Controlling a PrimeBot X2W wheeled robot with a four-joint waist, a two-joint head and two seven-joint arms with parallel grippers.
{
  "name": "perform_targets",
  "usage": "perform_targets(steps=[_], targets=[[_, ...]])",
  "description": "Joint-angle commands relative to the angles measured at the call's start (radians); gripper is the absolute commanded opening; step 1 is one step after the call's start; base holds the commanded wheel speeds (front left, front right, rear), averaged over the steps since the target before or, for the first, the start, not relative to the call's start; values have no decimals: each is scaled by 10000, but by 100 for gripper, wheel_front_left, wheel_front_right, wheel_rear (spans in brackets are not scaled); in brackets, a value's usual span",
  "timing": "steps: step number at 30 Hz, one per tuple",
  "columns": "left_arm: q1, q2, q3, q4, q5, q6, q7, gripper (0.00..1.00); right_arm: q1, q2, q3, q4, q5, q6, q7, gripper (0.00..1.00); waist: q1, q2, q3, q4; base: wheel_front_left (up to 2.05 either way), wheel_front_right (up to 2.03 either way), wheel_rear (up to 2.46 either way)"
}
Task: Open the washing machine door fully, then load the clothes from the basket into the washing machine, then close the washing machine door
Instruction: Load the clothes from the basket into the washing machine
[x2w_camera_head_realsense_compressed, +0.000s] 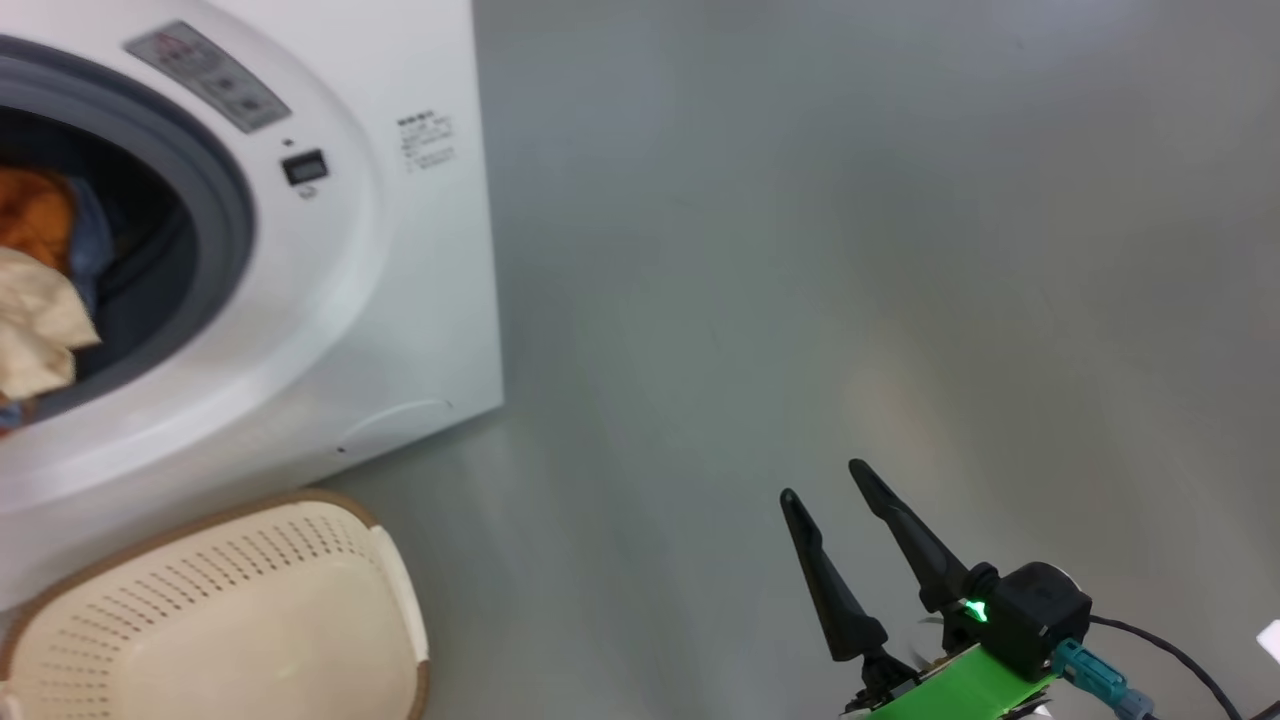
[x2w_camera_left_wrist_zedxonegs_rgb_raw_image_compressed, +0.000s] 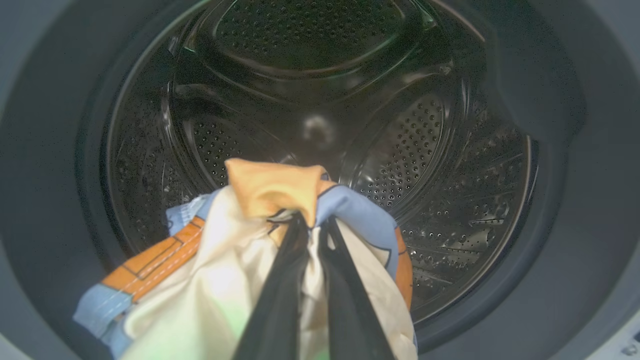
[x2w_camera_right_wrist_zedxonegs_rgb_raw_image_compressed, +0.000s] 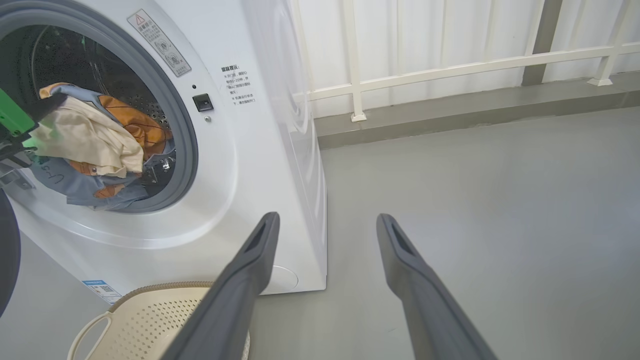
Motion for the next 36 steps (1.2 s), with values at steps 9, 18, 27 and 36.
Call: perform_targets(steps=[9,18,27,36], targets=[[-1766,1402,671,240,543,-102,-63,0,-323,2,573,-619,191,16,-48,100,0,0,2094,-1094,0,0,0],[-3032,1832,935,192,777,-302,-63,0,-314,3,918,-871,244,16,-48,100,0,0,3203,-1207,0,0,0],[-4750,2344,501,-112,819,-583,-63,0,-222,3,1030,-1170,363,16,-48,100,0,0,4326,-1214,0,0,0],[-5810,2718,-226,-55,615,-627,-63,0,83,3,1025,-1483,435,16,-48,100,0,0,4982,-1125,0,0,0]])
